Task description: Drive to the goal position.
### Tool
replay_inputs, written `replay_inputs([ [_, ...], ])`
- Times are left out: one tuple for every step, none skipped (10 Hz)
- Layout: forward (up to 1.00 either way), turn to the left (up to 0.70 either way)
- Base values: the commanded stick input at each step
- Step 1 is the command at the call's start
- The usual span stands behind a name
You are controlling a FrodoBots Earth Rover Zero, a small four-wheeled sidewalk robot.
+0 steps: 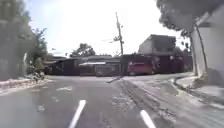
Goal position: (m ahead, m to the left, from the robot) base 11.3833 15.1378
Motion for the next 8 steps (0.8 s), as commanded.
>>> replay_inputs([
  [1.00,0.00],
  [1.00,0.00],
  [1.00,0.00],
  [1.00,0.00],
  [1.00,0.00],
  [1.00,0.00],
  [1.00,0.00],
  [1.00,0.00],
])
